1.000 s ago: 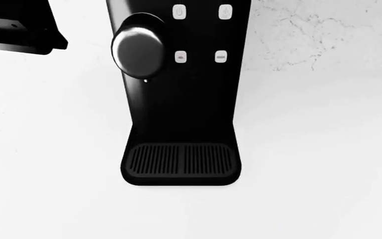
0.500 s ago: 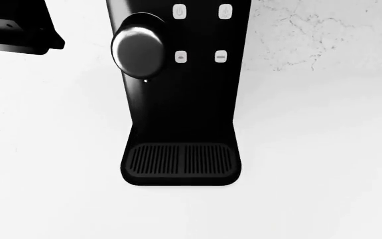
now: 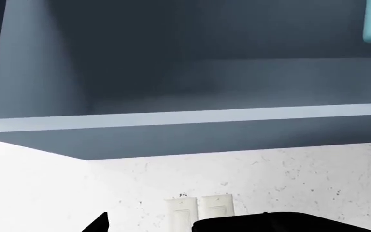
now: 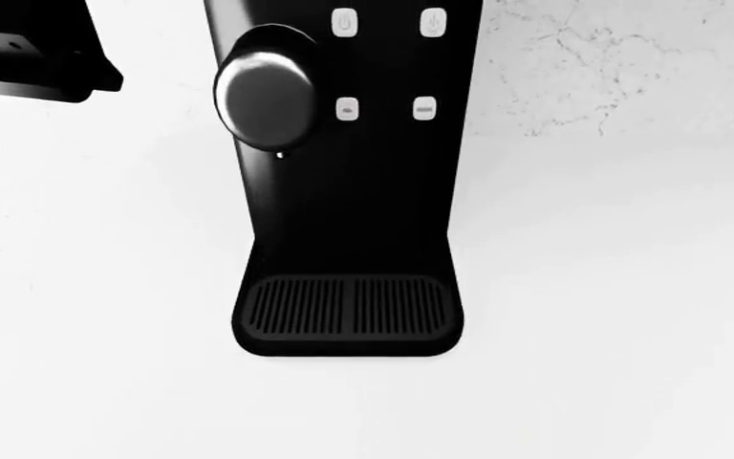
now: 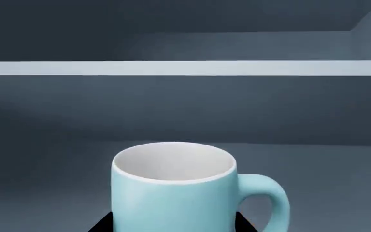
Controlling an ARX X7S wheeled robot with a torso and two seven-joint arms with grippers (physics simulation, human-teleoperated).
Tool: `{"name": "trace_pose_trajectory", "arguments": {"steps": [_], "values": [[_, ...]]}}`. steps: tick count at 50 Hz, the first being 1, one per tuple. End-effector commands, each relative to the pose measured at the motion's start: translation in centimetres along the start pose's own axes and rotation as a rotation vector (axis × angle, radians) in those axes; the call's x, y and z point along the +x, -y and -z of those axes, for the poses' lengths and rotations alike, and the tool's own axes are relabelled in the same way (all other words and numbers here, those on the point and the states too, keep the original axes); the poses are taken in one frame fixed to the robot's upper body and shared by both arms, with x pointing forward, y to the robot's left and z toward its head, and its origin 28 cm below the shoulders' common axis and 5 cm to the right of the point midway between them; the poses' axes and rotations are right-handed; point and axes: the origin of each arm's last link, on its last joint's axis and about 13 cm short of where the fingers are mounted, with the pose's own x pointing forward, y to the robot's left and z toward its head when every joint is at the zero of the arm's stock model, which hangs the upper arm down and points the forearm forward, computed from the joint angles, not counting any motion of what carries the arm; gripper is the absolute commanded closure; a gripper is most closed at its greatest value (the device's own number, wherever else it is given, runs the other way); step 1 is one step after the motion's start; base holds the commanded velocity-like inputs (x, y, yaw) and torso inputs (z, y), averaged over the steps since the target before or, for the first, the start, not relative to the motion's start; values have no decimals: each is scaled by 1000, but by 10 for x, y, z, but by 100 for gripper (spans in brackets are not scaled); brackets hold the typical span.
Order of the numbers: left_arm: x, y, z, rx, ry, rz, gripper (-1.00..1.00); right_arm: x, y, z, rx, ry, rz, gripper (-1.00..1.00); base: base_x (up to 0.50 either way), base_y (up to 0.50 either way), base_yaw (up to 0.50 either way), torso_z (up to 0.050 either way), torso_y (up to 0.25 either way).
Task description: Pick the mug from the cabinet, place it under the coffee machine dispenser, and press the start button.
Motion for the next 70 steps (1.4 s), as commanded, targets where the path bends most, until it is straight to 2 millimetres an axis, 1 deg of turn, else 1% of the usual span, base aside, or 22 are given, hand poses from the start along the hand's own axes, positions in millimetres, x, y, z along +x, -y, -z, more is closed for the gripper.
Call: {"name": "trace_pose_trajectory", "arguments": {"steps": [1, 8, 20, 25, 32, 37, 38, 39, 41, 42, 45, 49, 55, 60, 64, 65, 66, 68, 70], "values": [[0, 0, 0, 1, 0, -1, -100, -5, 4, -8, -16, 26, -27, 100, 0, 0, 0, 0, 0], [-1, 0, 0, 0, 0, -2, -100, -20, 3, -7, 9, 15, -61, 100, 0, 0, 0, 0, 0], [0, 0, 2, 1, 1, 0, -100, -53, 2, -8, 30, 29, -115, 100, -465, 36, 0, 0, 2], [0, 0, 2, 2, 2, -3, -100, -68, 0, -11, 38, 55, -142, 100, -91, 19, 0, 0, 0], [-1, -1, 0, 0, 4, -7, -100, -97, -5, -16, 63, 85, -213, 100, 0, 0, 0, 0, 0], [0, -2, 4, 0, 3, -11, -100, -121, -8, -15, 90, 103, -274, 100, 0, 0, 0, 0, 0], [-1, -2, 4, 0, 2, -12, -100, -123, -8, -14, 98, 101, -286, 100, 0, 0, 0, 0, 0], [-1, -3, 3, 0, 2, -13, -100, -125, -5, -13, 106, 97, -277, 100, 0, 0, 0, 0, 0], [-3, -3, 2, 0, 1, -16, -100, -134, 4, -10, 112, 73, -179, 100, 0, 0, 0, 0, 0], [-3, -3, 3, 1, 0, -17, -100, -138, 4, -8, 115, 63, -186, 100, 0, 0, 0, 0, 0], [-4, -3, 4, 0, -4, -20, -100, -155, 0, -8, 132, 58, -373, 100, 0, 0, 0, 0, 0], [-4, -2, 6, 0, -8, -21, -100, -170, 7, -10, 147, 47, -398, 100, 0, 0, 0, 0, 0], [-6, -1, 5, 0, -15, -18, -100, -189, 12, -13, 155, 43, -415, 100, 0, 0, 0, 0, 0], [-8, 0, 6, -2, -19, -19, -100, -195, 14, -4, 141, 4, -424, 100, 0, 0, 0, 0, 0], [-8, 0, 7, -3, -23, -20, -100, -199, 11, 9, 137, -37, -442, 100, 0, 0, 0, 0, 0], [-8, 0, 8, -3, -27, -19, -100, -205, 9, 23, 155, -71, -454, 100, 0, 0, 0, 0, 0], [-9, 0, 9, -4, -30, -19, -100, -211, 7, 33, 168, -94, -464, 100, 0, 0, 0, 0, 0], [-9, 0, 10, -4, -34, -18, -100, -221, 5, 45, 188, -119, -479, 100, 0, 0, 0, 0, 0], [-9, 0, 11, -4, -36, -19, -100, -228, 4, 52, 202, -135, -490, 100, 0, 0, 0, 0, 0]]}}
